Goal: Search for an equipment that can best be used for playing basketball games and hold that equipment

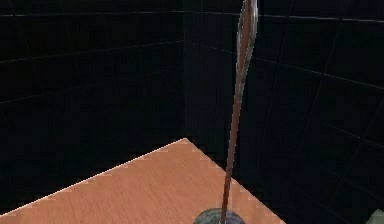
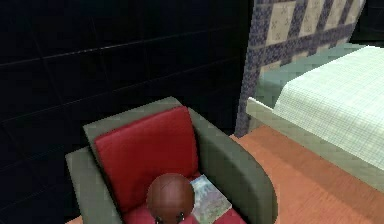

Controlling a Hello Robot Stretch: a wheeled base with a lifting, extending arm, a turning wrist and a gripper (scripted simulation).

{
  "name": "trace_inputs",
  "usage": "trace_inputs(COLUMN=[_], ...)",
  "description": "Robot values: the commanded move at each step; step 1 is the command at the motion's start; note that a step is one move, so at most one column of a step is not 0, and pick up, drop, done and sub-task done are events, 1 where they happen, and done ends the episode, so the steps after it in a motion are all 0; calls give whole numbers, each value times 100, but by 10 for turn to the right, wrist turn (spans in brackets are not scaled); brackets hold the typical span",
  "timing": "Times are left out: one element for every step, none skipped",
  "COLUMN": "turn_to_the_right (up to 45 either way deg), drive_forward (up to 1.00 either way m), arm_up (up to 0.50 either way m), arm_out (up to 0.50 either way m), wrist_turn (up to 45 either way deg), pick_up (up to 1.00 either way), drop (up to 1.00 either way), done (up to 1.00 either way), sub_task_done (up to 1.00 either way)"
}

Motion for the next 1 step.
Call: trace_inputs(turn_to_the_right=[0], drive_forward=[0], arm_up=[0], arm_out=[0], wrist_turn=[0], pick_up=[0], drop=[0], done=[100], sub_task_done=[0])
